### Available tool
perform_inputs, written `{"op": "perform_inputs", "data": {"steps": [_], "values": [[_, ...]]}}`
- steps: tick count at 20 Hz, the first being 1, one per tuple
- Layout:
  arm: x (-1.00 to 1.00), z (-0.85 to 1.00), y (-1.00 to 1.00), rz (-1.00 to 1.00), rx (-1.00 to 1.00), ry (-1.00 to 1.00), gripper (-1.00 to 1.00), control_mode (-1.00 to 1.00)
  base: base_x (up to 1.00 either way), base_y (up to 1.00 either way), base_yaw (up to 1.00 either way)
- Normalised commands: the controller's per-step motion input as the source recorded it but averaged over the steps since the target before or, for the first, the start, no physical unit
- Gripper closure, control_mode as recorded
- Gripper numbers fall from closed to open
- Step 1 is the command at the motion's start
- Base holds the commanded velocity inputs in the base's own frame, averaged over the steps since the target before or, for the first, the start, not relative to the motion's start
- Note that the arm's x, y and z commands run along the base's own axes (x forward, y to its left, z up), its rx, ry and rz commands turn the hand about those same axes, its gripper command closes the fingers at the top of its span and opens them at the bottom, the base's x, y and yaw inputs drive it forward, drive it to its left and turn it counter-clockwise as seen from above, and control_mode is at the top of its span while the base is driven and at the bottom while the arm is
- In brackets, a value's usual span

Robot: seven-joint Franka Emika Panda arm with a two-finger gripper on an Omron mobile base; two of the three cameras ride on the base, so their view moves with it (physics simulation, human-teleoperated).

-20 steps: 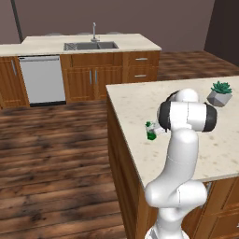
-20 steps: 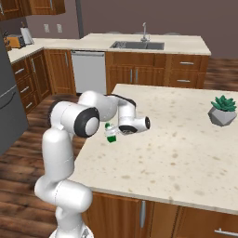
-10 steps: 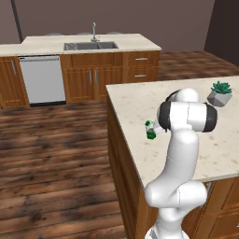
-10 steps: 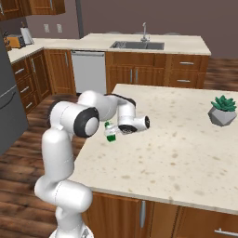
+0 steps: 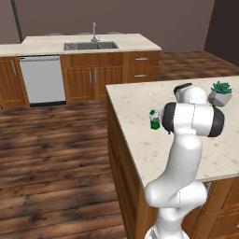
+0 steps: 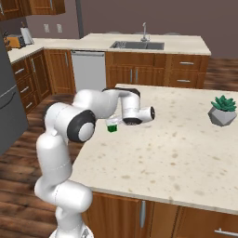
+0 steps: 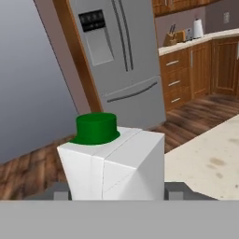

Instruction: Pick the milk from the counter and place it in the open cabinet.

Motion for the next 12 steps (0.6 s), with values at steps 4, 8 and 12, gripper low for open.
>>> {"op": "perform_inputs", "data": {"steps": [4, 8, 12], "values": [[-0.92, 0.81, -0.38, 0.0, 0.02, -0.04, 1.0, -1.0, 0.0, 0.0, 0.0], [-0.93, 0.77, -0.13, 0.0, 0.0, 0.0, 1.0, -1.0, 0.0, 0.0, 0.0], [-0.93, 0.84, -0.03, -0.02, 0.0, 0.0, 1.0, -1.0, 0.0, 0.0, 0.0]]}}
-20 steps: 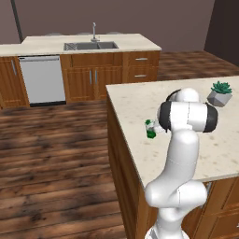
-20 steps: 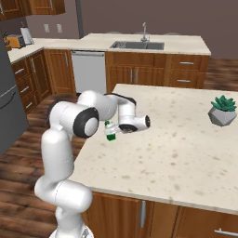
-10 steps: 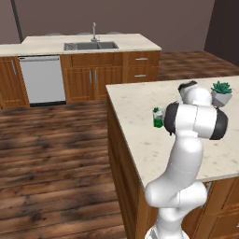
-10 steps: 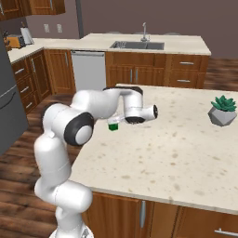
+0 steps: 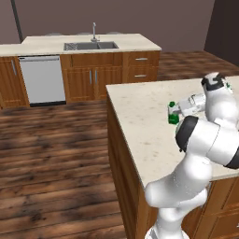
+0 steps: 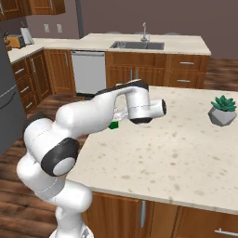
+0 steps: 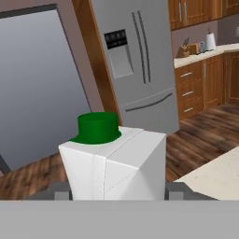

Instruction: Pick the milk from the counter and place it in the open cabinet.

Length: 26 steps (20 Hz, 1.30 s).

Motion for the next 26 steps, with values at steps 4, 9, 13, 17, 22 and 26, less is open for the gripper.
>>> {"op": "perform_inputs", "data": {"steps": [4, 9, 13, 17, 22, 26], "values": [[-0.78, 0.88, 0.0, -0.03, 0.0, 0.0, 1.0, -1.0, 0.0, 0.0, 0.0], [-0.64, 0.68, 0.0, -0.01, 0.0, 0.0, 1.0, -1.0, 0.0, 0.0, 0.0], [-0.57, 0.72, 0.01, -0.03, 0.0, 0.0, 1.0, -1.0, 0.0, 0.0, 0.0], [-0.67, 0.79, 0.0, -0.02, 0.0, 0.0, 1.0, -1.0, 0.0, 0.0, 0.0], [-0.52, 0.57, -0.02, 0.0, 0.0, -0.01, 1.0, -1.0, 0.0, 0.0, 0.0], [-0.47, 0.31, 0.0, 0.0, 0.0, -0.06, 1.0, -1.0, 0.0, 0.0, 0.0]]}}
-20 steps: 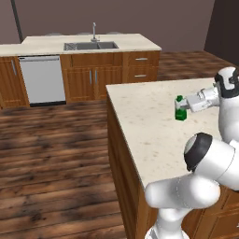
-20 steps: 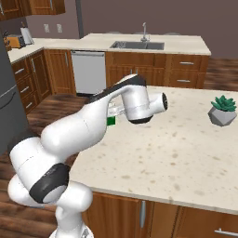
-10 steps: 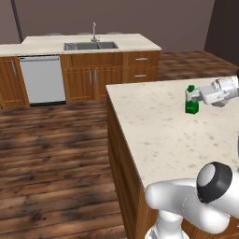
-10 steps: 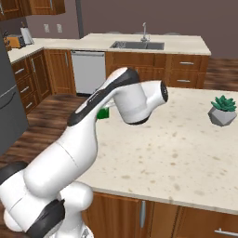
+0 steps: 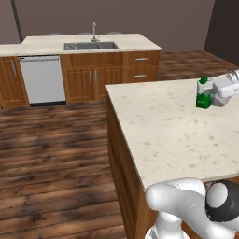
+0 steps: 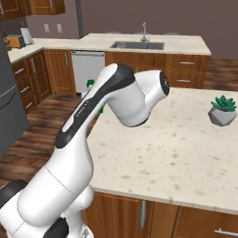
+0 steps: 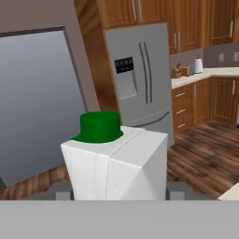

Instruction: Pick the milk from the counter and place it in the open cabinet.

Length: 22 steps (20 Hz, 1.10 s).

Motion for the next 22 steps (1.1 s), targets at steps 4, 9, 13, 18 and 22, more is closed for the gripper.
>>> {"op": "perform_inputs", "data": {"steps": [4, 9, 13, 18, 22], "values": [[-0.51, 0.04, 0.0, 0.0, 0.0, -0.18, 1.0, -1.0, 0.0, 0.0, 0.0], [-0.31, 0.0, -0.02, 0.0, 0.0, -0.21, 1.0, -1.0, 0.0, 0.0, 0.0], [-0.09, 0.0, 0.0, 0.0, 0.0, -0.23, 1.0, -1.0, 0.0, 0.0, 0.0], [-0.01, 0.01, 0.0, 0.0, 0.0, -0.15, 1.0, -1.0, 0.0, 0.0, 0.0], [-0.09, 0.01, 0.01, 0.0, 0.0, 0.0, 1.0, -1.0, 0.0, 0.0, 0.0]]}}
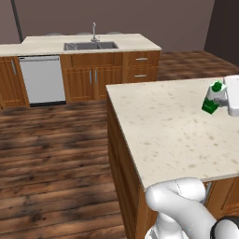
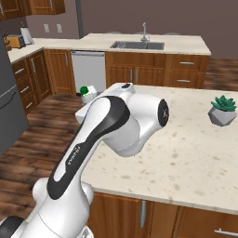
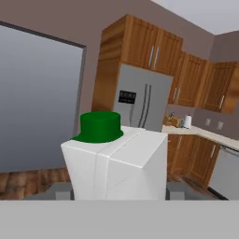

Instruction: Pick the milk from the counter and place it in the open cabinet.

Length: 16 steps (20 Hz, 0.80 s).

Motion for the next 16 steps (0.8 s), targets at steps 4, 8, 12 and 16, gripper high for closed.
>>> {"op": "perform_inputs", "data": {"steps": [4, 8, 12, 16], "values": [[-0.24, 0.0, 0.09, 0.0, 0.0, 0.0, 1.0, 1.0, -0.14, 0.04, 0.0], [0.0, 0.0, 0.0, 0.0, 0.0, 0.0, 1.0, 1.0, -0.87, 0.17, 0.08], [0.0, 0.0, 0.0, 0.0, 0.0, 0.0, 1.0, 1.0, -0.76, 0.44, 0.35], [0.0, 0.0, 0.0, 0.0, 0.0, 0.0, 1.0, 1.0, -0.34, 0.55, 0.54]]}}
